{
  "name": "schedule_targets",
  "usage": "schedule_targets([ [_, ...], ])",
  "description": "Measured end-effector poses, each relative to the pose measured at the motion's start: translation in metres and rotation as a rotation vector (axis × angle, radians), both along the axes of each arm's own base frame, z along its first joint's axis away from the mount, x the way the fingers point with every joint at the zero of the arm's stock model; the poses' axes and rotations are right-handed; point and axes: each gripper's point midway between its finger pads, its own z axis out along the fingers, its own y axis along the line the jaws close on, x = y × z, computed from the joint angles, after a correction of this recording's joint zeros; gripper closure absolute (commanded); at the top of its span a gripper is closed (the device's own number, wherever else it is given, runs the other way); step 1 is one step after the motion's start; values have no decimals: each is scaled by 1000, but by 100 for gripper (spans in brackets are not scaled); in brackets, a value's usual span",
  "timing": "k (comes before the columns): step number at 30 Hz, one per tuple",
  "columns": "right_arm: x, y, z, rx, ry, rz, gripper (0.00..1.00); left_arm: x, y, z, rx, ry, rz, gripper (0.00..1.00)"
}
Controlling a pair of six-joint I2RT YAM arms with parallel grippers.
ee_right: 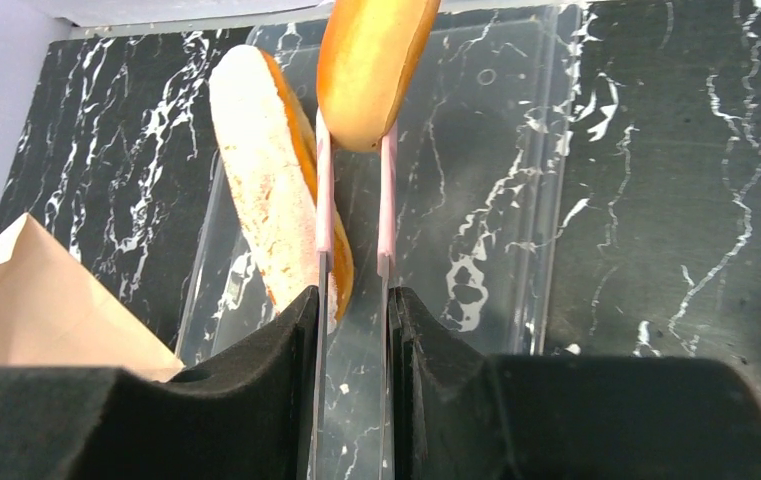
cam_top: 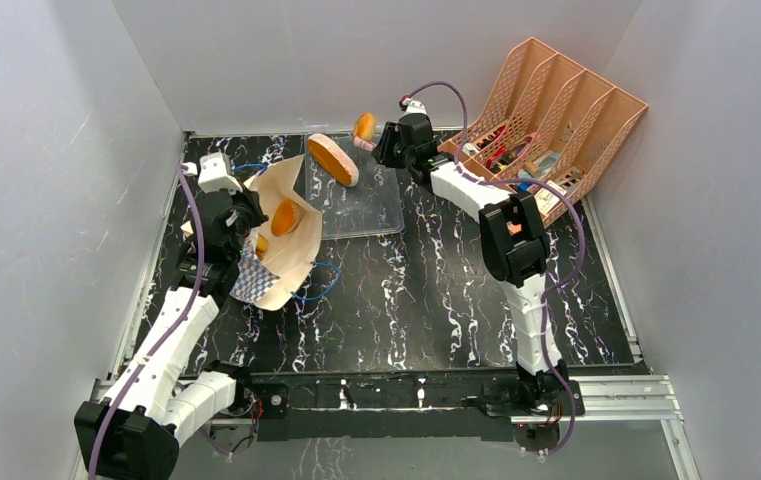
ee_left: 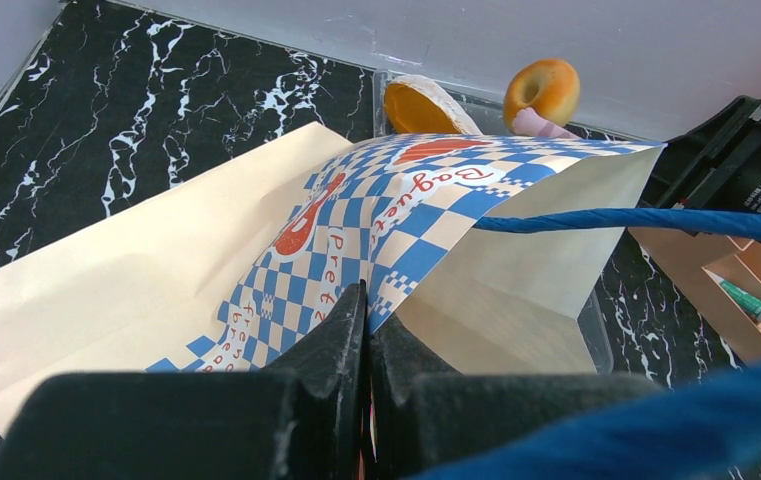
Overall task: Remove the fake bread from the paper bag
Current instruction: Place the fake bread in the container.
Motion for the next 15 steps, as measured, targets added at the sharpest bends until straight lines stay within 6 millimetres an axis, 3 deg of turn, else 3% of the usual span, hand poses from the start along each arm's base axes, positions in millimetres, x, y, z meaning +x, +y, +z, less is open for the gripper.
schedule_targets([
  [15, 3, 13, -44, 26, 74, 29, 65, 2, -1, -1, -1, 0, -4, 100],
])
